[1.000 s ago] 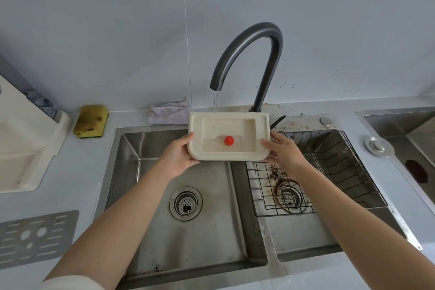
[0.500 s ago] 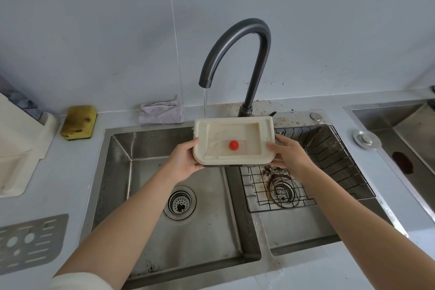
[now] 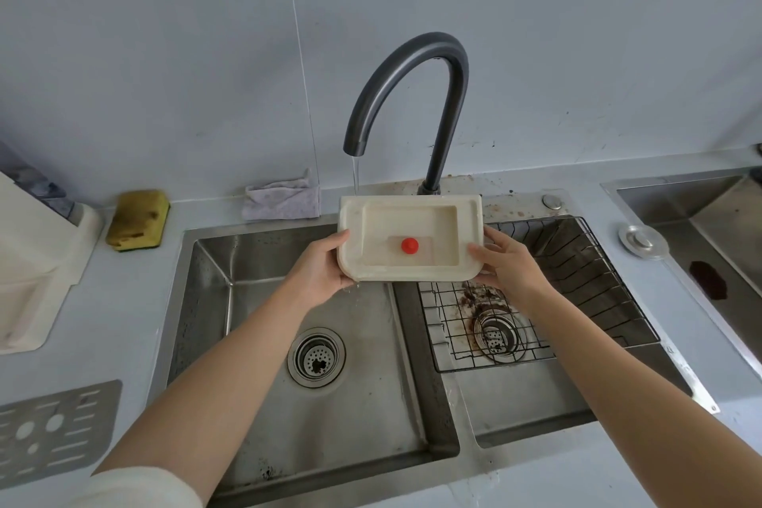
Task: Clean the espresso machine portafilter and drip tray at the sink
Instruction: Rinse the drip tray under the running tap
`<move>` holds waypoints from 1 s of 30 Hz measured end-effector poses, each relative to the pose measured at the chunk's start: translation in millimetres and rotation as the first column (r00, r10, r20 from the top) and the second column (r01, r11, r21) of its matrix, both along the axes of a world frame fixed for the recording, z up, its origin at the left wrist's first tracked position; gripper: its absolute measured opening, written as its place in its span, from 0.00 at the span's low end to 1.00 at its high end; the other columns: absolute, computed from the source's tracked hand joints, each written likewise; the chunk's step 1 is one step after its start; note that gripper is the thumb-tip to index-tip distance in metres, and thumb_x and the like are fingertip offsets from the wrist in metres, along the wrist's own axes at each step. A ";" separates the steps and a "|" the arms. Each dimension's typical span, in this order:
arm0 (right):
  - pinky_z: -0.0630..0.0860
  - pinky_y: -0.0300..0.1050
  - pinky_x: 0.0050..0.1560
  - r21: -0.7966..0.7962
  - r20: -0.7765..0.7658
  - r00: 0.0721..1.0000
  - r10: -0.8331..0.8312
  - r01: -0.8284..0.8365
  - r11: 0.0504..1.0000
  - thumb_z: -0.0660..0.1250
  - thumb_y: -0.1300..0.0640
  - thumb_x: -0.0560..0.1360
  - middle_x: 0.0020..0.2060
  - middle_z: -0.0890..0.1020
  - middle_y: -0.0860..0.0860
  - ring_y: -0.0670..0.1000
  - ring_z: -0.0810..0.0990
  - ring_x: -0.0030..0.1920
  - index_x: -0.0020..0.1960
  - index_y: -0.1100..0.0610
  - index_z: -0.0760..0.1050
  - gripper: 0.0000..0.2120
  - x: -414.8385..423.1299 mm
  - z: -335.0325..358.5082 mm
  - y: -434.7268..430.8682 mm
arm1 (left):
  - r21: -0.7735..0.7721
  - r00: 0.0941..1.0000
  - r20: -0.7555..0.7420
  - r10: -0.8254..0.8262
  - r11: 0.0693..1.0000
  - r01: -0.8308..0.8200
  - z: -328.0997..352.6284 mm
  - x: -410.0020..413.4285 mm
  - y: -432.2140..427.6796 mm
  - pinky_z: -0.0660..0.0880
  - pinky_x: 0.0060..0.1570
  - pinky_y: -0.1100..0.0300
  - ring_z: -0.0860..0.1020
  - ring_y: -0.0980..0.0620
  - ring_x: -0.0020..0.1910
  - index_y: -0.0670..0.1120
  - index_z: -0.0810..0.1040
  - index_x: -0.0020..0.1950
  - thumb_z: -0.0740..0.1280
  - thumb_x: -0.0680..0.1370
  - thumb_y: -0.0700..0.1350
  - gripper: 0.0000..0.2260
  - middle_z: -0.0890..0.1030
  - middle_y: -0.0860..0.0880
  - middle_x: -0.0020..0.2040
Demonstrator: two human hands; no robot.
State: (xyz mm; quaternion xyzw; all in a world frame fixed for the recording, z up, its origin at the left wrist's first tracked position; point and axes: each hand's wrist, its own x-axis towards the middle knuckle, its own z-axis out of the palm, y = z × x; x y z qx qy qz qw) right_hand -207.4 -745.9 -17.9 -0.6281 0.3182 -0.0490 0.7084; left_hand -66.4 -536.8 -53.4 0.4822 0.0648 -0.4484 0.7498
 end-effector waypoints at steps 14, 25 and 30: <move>0.82 0.40 0.37 0.009 0.107 0.993 0.052 -0.054 0.999 0.61 0.66 0.76 0.48 0.81 0.51 0.51 0.81 0.47 0.70 0.55 0.65 0.24 19.0 8.6 14.5 | -0.085 0.998 0.039 0.050 0.995 -0.046 1.4 10.3 18.3 0.74 0.51 0.51 0.77 0.47 0.54 0.46 0.73 0.60 0.56 0.80 0.42 0.11 0.79 0.46 0.55; 0.78 0.44 0.47 -0.055 0.087 0.993 0.080 -0.075 0.996 0.62 0.65 0.76 0.50 0.80 0.50 0.50 0.80 0.48 0.71 0.55 0.63 0.25 34.0 19.3 16.4 | -0.143 0.996 0.019 0.088 0.986 -0.085 -4.3 9.5 25.1 0.73 0.48 0.50 0.77 0.44 0.53 0.46 0.71 0.62 0.56 0.79 0.41 0.13 0.78 0.44 0.56; 0.74 0.54 0.60 -0.084 0.025 0.993 0.118 -0.115 0.990 0.62 0.65 0.76 0.60 0.77 0.58 0.57 0.77 0.56 0.72 0.55 0.63 0.25 44.0 24.3 19.9 | -0.160 0.996 -0.011 0.091 0.983 -0.092 -12.6 5.9 33.4 0.77 0.47 0.51 0.82 0.46 0.48 0.47 0.74 0.58 0.66 0.68 0.45 0.18 0.84 0.47 0.48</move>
